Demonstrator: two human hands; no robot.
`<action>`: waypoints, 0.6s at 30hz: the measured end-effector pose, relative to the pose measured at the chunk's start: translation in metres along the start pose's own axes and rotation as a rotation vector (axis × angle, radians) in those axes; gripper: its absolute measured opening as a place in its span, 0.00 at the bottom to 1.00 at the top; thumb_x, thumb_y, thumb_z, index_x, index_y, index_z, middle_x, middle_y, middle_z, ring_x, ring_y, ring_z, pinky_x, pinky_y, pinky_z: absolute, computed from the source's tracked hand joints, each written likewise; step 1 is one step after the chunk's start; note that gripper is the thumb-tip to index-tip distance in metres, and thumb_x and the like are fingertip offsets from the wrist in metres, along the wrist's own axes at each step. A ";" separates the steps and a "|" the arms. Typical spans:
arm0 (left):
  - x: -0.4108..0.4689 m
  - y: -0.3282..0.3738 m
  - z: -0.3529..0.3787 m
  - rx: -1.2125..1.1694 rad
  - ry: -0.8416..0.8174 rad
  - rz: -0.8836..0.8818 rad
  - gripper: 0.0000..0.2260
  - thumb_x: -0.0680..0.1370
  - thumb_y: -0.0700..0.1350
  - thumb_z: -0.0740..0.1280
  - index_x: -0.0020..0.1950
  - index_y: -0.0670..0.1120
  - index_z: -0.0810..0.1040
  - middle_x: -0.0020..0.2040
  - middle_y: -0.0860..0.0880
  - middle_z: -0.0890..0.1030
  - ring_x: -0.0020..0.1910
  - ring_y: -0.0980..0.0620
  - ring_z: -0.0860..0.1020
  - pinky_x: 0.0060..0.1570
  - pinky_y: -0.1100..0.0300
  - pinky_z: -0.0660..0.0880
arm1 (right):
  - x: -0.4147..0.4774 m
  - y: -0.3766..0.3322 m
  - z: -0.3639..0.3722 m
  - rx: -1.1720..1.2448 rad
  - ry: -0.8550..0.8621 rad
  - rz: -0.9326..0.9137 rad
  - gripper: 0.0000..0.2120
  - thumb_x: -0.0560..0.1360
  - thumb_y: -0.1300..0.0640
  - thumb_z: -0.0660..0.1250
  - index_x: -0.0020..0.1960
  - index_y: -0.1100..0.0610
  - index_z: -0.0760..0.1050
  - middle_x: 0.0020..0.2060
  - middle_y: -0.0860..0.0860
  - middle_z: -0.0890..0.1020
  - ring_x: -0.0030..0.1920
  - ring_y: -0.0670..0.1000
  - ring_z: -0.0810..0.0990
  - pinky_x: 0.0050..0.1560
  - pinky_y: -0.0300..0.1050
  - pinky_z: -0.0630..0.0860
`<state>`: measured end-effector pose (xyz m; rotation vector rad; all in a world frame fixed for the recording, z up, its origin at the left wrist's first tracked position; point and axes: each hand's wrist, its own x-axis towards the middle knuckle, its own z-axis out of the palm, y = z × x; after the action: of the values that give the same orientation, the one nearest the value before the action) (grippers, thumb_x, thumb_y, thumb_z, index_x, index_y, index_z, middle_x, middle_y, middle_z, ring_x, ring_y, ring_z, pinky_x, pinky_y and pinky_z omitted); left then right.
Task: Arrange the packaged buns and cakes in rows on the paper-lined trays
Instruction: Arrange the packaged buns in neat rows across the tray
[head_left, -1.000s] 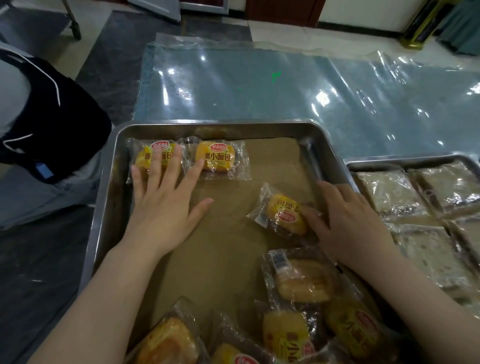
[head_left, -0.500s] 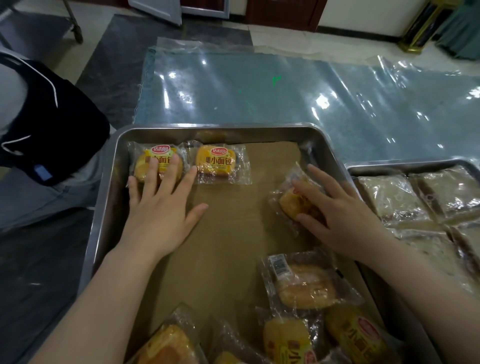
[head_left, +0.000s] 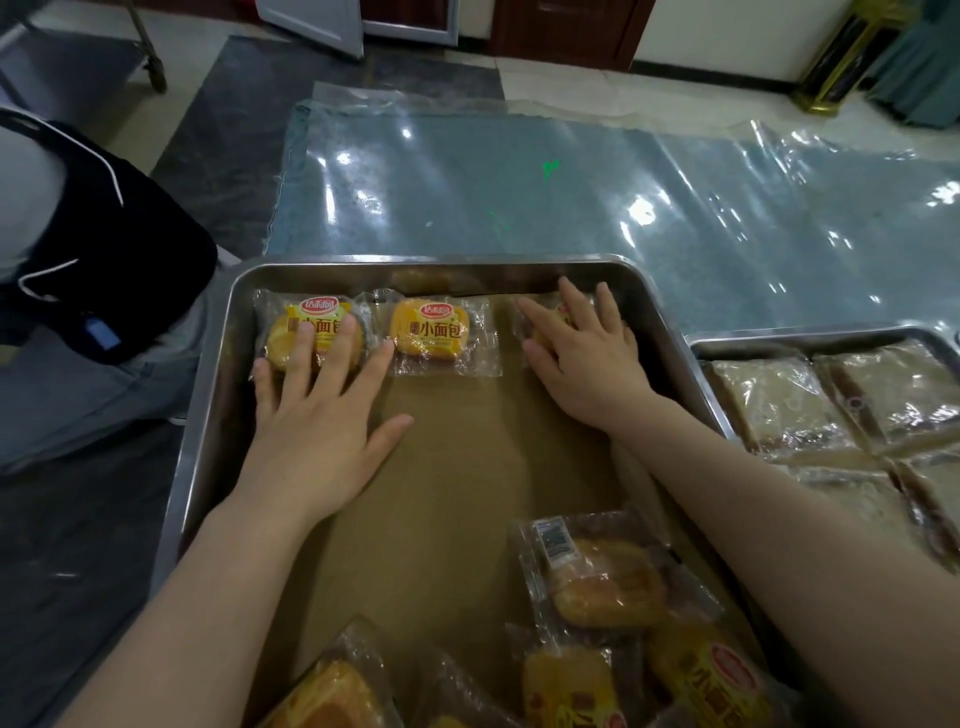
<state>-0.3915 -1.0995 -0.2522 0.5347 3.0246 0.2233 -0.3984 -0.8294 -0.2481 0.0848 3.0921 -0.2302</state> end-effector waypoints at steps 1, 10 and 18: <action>0.000 0.000 0.000 -0.004 0.002 0.002 0.33 0.71 0.69 0.41 0.74 0.61 0.38 0.72 0.54 0.29 0.69 0.49 0.26 0.67 0.43 0.32 | 0.002 -0.002 0.002 0.006 0.009 -0.002 0.23 0.79 0.38 0.48 0.73 0.34 0.48 0.78 0.48 0.46 0.75 0.60 0.37 0.70 0.66 0.45; 0.001 0.002 0.001 0.015 -0.012 0.004 0.32 0.72 0.69 0.43 0.74 0.64 0.40 0.70 0.53 0.27 0.68 0.48 0.25 0.68 0.41 0.32 | 0.005 -0.015 0.008 -0.013 0.076 -0.016 0.25 0.79 0.37 0.45 0.75 0.36 0.45 0.77 0.50 0.42 0.74 0.59 0.30 0.68 0.64 0.31; 0.000 0.002 0.001 0.005 -0.015 0.007 0.34 0.69 0.71 0.39 0.73 0.65 0.38 0.73 0.52 0.29 0.68 0.49 0.25 0.68 0.41 0.33 | 0.004 -0.029 0.009 -0.202 0.110 -0.283 0.28 0.77 0.33 0.40 0.75 0.38 0.43 0.77 0.47 0.51 0.76 0.52 0.41 0.69 0.67 0.32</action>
<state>-0.3906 -1.0978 -0.2530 0.5456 3.0095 0.2114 -0.4040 -0.8594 -0.2533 -0.3603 3.2054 0.0828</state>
